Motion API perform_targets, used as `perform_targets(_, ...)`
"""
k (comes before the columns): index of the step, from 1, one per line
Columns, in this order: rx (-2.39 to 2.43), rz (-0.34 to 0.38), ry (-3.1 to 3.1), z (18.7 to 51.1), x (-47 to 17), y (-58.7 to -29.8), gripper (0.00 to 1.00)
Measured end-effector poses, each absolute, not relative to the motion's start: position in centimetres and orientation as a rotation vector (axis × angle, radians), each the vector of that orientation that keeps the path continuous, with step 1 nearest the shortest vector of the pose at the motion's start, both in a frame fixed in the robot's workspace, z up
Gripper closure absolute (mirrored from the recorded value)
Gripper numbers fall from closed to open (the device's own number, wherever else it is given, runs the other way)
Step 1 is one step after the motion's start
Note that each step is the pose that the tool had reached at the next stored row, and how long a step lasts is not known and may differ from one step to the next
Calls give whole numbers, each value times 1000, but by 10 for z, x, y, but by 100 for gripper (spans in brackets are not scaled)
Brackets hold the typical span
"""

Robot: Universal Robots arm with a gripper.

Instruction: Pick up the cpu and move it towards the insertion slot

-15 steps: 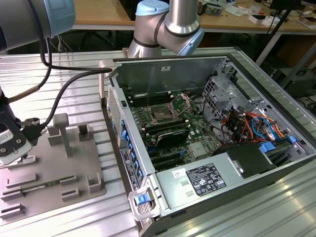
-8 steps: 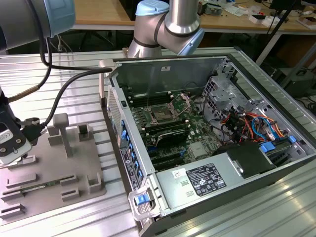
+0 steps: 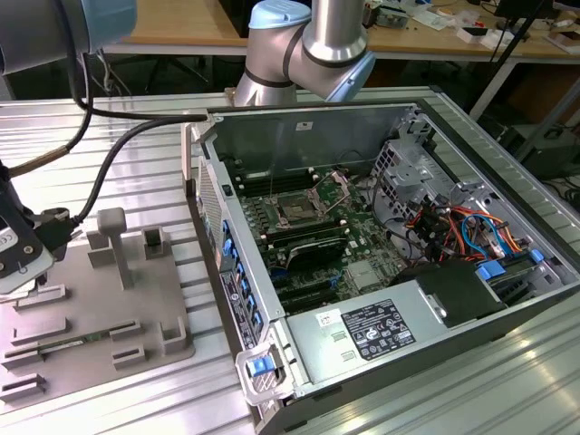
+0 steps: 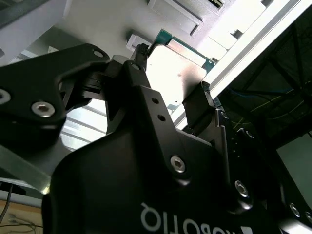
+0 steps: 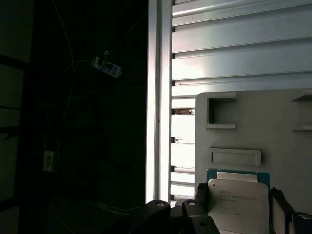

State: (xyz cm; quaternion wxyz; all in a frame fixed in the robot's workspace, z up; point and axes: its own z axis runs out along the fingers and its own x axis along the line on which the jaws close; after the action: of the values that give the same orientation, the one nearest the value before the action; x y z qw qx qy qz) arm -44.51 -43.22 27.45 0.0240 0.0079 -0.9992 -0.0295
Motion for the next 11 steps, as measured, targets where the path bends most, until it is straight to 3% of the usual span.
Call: perform_targets(11,24,-91,-3092,286,-445,-432,45)
